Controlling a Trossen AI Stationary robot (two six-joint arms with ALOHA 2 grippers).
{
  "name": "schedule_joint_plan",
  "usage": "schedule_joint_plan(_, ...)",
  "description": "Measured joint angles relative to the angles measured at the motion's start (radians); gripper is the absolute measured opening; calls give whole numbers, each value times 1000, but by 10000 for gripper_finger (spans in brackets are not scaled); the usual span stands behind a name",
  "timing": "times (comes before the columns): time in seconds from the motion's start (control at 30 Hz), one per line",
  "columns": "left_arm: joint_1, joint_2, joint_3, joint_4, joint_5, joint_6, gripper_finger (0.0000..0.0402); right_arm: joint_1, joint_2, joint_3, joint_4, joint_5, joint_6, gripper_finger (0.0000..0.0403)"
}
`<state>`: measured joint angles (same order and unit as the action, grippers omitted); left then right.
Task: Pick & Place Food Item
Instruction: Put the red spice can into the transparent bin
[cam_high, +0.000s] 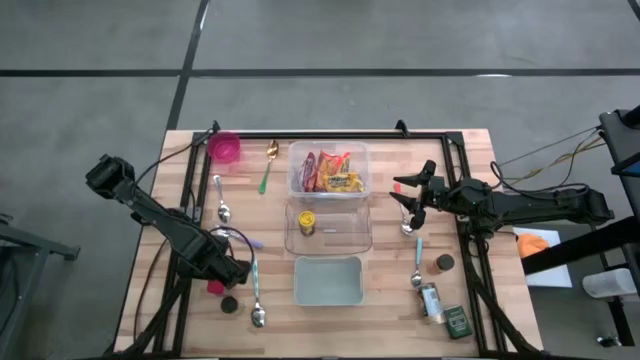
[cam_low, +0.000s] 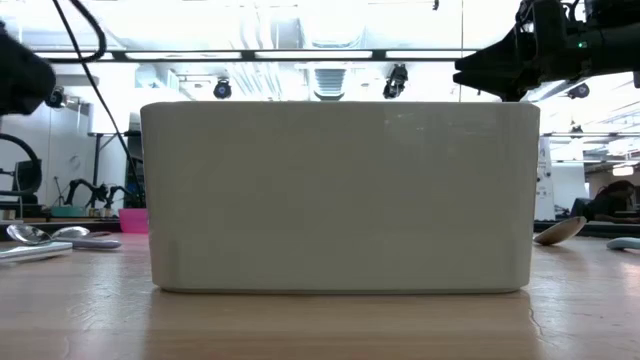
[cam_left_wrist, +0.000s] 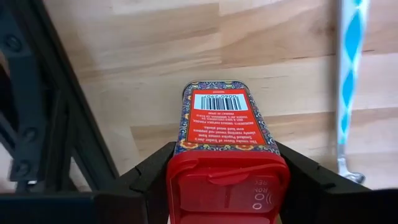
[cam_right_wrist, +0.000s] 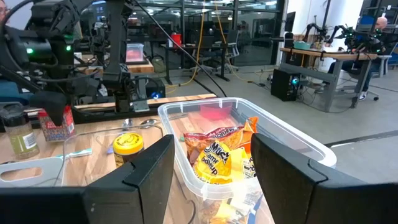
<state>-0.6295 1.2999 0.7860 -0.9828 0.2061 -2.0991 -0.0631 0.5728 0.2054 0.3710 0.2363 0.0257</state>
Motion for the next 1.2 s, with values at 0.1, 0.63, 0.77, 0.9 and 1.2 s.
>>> schedule_joint_plan(0.1, 15, -20, 28, -34, -33, 31, 219, 0, 0, 0, 0, 0, 0, 211)
schedule_joint_plan(0.63, 117, -29, 277, -223, -423, 429, 226, 0, 0, 0, 0, 0, 0, 211)
schedule_joint_plan(0.77, 175, -29, 321, -220, -459, 581, 222, 0, 0, 0, 0, 0, 0, 211)
schedule_joint_plan(0.9, 260, -27, 363, -214, -458, 755, 209, 0, 0, 0, 0, 0, 0, 211)
schedule_joint_plan(1.2, 436, -16, 409, -74, -383, 1201, 232, 0, 0, 0, 0, 0, 0, 211)
